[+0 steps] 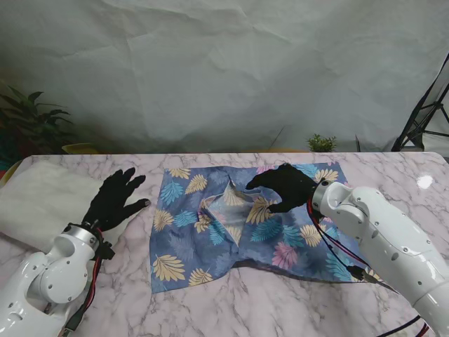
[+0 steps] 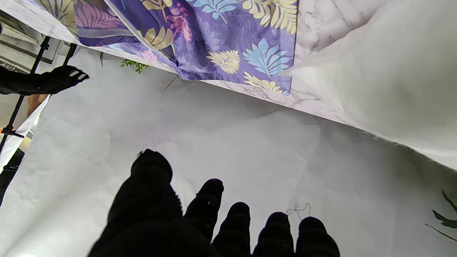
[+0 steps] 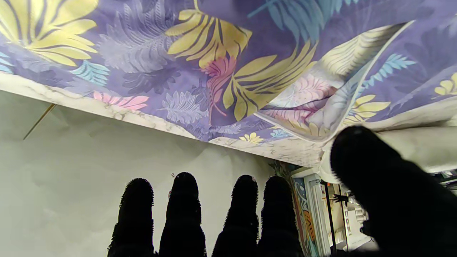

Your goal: Put a pillowcase on a pillow

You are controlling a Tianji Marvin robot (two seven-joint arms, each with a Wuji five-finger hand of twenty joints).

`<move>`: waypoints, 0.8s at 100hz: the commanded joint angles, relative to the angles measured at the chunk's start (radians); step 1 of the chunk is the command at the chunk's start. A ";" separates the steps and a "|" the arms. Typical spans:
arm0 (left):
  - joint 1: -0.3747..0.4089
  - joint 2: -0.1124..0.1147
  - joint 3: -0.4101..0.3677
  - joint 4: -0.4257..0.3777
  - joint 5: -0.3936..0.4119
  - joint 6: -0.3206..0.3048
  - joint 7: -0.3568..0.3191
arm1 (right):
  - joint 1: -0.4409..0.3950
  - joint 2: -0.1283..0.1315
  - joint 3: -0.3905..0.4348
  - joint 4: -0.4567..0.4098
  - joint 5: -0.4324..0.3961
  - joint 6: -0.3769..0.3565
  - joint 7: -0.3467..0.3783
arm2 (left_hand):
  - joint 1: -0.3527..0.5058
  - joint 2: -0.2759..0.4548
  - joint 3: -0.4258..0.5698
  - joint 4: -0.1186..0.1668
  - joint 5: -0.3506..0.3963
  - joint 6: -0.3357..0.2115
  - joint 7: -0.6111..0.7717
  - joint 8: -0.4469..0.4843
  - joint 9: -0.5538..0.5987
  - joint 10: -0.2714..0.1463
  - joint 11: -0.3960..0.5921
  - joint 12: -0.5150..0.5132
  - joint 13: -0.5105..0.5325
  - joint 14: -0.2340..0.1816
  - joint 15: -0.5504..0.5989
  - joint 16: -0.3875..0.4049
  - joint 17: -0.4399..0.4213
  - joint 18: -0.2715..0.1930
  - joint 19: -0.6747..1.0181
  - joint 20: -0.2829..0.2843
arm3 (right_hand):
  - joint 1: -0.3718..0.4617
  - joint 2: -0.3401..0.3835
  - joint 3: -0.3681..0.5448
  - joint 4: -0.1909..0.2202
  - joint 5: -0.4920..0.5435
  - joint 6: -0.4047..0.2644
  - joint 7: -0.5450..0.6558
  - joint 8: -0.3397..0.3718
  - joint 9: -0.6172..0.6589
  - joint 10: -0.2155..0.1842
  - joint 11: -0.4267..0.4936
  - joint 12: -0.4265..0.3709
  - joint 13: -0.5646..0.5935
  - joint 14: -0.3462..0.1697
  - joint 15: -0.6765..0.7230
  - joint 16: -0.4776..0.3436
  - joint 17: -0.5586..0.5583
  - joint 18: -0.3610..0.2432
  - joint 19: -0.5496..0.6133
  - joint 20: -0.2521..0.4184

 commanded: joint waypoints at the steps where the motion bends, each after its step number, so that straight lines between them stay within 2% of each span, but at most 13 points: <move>1: 0.005 -0.003 -0.002 -0.005 -0.003 0.002 -0.006 | 0.028 -0.024 -0.021 0.030 0.017 0.002 0.011 | 0.017 0.042 -0.004 0.016 0.005 -0.013 0.000 0.007 0.015 -0.005 -0.028 0.012 0.000 -0.005 -0.001 0.005 -0.018 0.008 0.008 0.019 | 0.011 -0.046 0.050 -0.018 -0.035 -0.018 0.007 -0.008 -0.023 -0.013 0.018 0.010 0.023 0.017 -0.047 -0.021 0.008 0.032 0.012 -0.014; 13: 0.008 -0.004 -0.004 -0.006 -0.003 0.003 -0.001 | 0.071 -0.030 -0.096 0.070 0.036 0.012 0.001 | 0.018 0.042 -0.004 0.016 0.005 -0.016 -0.001 0.006 0.015 -0.008 -0.028 0.011 -0.001 -0.005 -0.002 0.005 -0.018 0.009 0.009 0.020 | 0.027 -0.069 0.070 -0.027 -0.036 -0.037 0.079 0.029 -0.021 -0.026 0.049 0.024 0.043 0.014 -0.048 -0.021 0.013 0.032 0.025 -0.006; 38: 0.007 -0.004 -0.001 -0.008 -0.006 0.007 -0.003 | 0.104 -0.036 -0.176 0.118 0.039 0.012 -0.034 | 0.022 0.042 -0.004 0.016 0.004 -0.016 -0.001 0.006 0.011 -0.016 -0.028 0.011 -0.001 -0.007 -0.002 0.005 -0.018 0.012 0.009 0.022 | 0.038 -0.094 0.083 -0.034 -0.028 -0.074 0.252 0.122 -0.022 -0.043 0.128 0.054 0.077 0.024 -0.015 -0.002 0.034 0.042 0.027 0.000; 64: 0.007 -0.003 -0.002 -0.007 -0.002 0.001 -0.003 | 0.152 -0.039 -0.263 0.206 0.030 0.012 -0.096 | 0.028 0.043 -0.004 0.016 0.005 -0.013 -0.001 0.006 0.005 -0.017 -0.025 0.012 -0.003 -0.005 -0.005 0.004 -0.019 0.012 0.010 0.024 | 0.057 -0.115 0.103 -0.038 0.012 -0.117 0.316 0.168 -0.002 -0.068 0.198 0.080 0.119 0.009 0.047 0.033 0.068 0.047 0.047 0.014; 80: 0.006 -0.002 -0.001 -0.005 0.000 -0.002 -0.005 | 0.158 -0.038 -0.277 0.238 -0.001 0.036 -0.157 | 0.028 0.044 -0.004 0.016 0.004 -0.015 -0.001 0.005 0.003 -0.019 -0.023 0.013 -0.003 -0.008 -0.006 0.004 -0.019 0.012 0.011 0.025 | 0.067 -0.121 0.108 -0.038 0.038 -0.138 0.340 0.185 0.030 -0.076 0.220 0.088 0.171 -0.008 0.090 0.055 0.102 0.050 0.076 0.031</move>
